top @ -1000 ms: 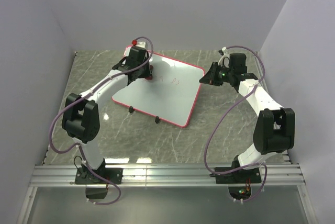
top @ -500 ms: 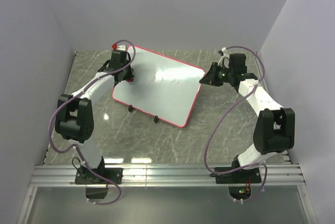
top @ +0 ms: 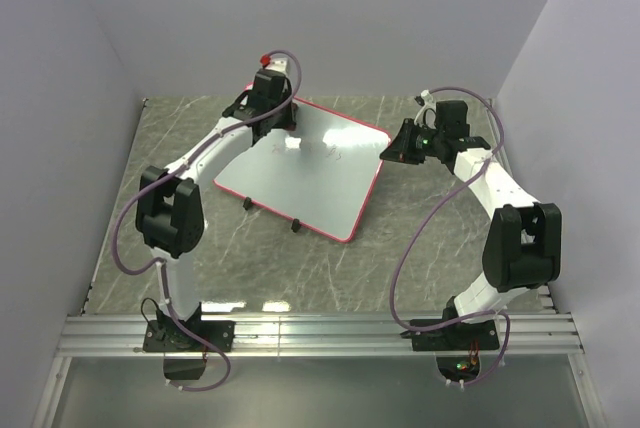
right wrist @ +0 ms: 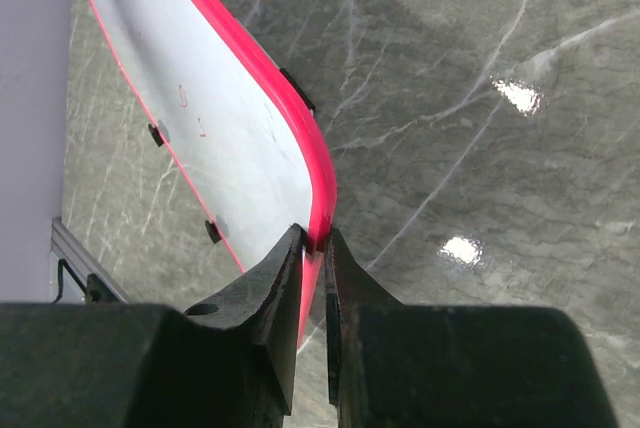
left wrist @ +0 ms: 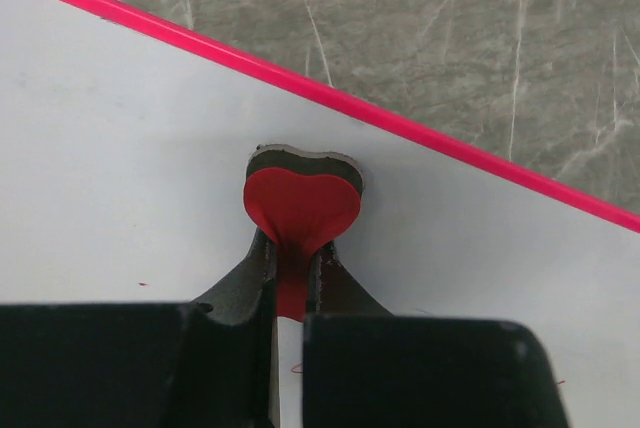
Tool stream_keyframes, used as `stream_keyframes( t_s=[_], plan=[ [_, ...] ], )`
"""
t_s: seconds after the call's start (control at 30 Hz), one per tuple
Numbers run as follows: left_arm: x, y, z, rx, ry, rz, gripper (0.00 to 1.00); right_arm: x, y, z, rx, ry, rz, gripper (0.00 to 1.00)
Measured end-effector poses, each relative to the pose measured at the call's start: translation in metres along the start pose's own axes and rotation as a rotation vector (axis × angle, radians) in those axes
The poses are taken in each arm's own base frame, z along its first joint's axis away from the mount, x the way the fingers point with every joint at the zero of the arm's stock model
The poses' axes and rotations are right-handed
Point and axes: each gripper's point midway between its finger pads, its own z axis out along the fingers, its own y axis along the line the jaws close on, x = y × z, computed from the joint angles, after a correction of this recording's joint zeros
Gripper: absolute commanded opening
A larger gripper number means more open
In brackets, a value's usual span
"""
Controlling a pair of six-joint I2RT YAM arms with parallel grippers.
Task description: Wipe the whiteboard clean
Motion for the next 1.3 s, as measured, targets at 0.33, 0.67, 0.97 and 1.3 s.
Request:
stream_keyframes(
  t_s=[0.33, 0.67, 0.97, 1.3],
  plan=[
    [0.02, 0.048, -0.002, -0.074, 0.025, -0.058, 0.0, 0.001, 0.0, 0.001, 0.004, 0.004, -0.016, 0.05],
    [0.033, 0.089, -0.006, -0.138, 0.026, -0.091, 0.0, 0.002, 0.001, 0.0, 0.001, 0.009, -0.013, 0.05],
    [0.064, 0.003, -0.017, -0.002, 0.064, -0.023, 0.0, 0.0, -0.003, 0.002, 0.017, 0.008, -0.01, 0.05],
    [0.123, -0.017, -0.046, 0.079, 0.164, -0.124, 0.0, -0.004, 0.001, 0.004, 0.01, -0.007, -0.018, 0.05]
  ],
)
